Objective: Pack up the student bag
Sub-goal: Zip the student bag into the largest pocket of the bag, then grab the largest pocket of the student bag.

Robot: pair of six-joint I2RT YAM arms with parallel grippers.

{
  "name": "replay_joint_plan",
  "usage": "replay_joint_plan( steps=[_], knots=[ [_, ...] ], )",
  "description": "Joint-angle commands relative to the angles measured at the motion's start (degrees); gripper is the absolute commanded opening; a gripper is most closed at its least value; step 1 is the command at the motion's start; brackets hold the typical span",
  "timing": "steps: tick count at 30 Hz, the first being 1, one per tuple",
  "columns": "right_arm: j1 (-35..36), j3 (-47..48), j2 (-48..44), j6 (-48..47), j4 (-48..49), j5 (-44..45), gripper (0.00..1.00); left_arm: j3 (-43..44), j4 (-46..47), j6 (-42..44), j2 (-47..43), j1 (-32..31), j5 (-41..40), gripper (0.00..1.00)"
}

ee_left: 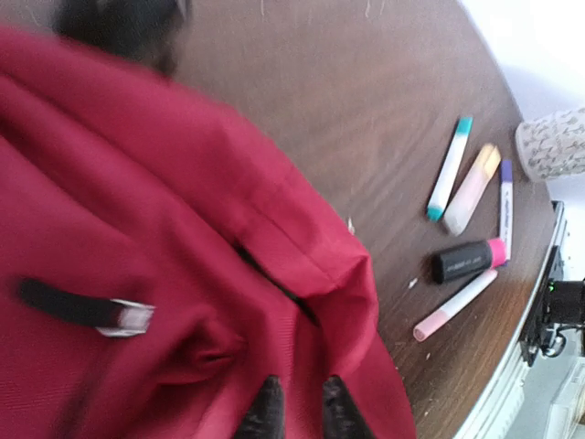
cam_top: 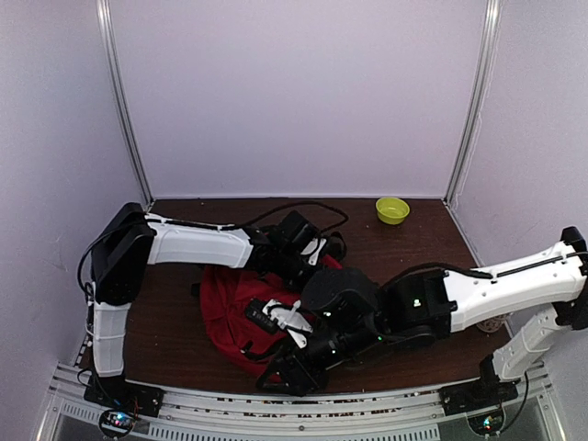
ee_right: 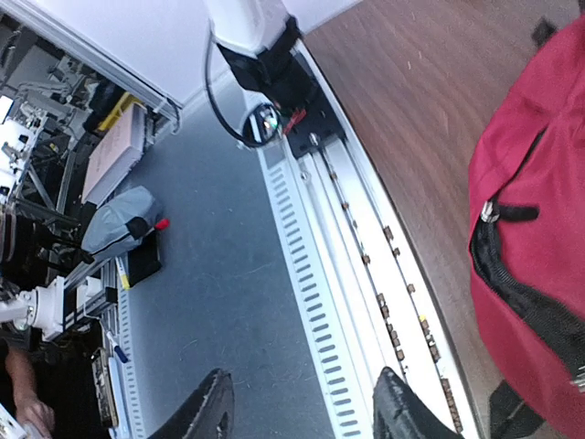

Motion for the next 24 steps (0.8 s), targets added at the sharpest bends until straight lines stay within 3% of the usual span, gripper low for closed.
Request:
replay_joint_plan(
  steps=[1,6,9,16,18,21,24],
  knots=[
    [-0.8,0.6,-6.3,-3.1,-4.9,2.0,0.54,0.2,1.2,3.9,-7.8,1.1,-6.4,0.23],
    [-1.8,-4.7,-16.3,-4.1,-7.9,7.1,0.55,-3.8,-2.5,6.1,-15.9,1.1,-10.8,0.55],
    [-4.4,-8.8,-23.1,-3.8,-9.3,11.6,0.55,-7.1,-4.0,8.0,-20.9,1.0,-11.6,0.6],
    [-14.2,-17.8,-32.8,1.6,-10.1,22.6,0.57,-20.5,-2.8,19.3,-33.8,-3.5,-11.4,0.52],
    [-17.8,-19.6,-33.8,5.2,-10.3,23.9,0.56,-22.7,-4.8,21.2,-36.6,-6.8,-12.3,0.44],
    [-20.9,-21.1,-33.3,11.5,-12.2,26.0,0.56,-25.7,-7.9,19.8,-41.1,-9.7,-12.3,0.3],
    [-21.3,-23.4,-31.6,18.4,-9.2,24.4,0.57,-28.9,-9.1,16.3,-45.4,-11.2,-9.0,0.29]
  ],
)
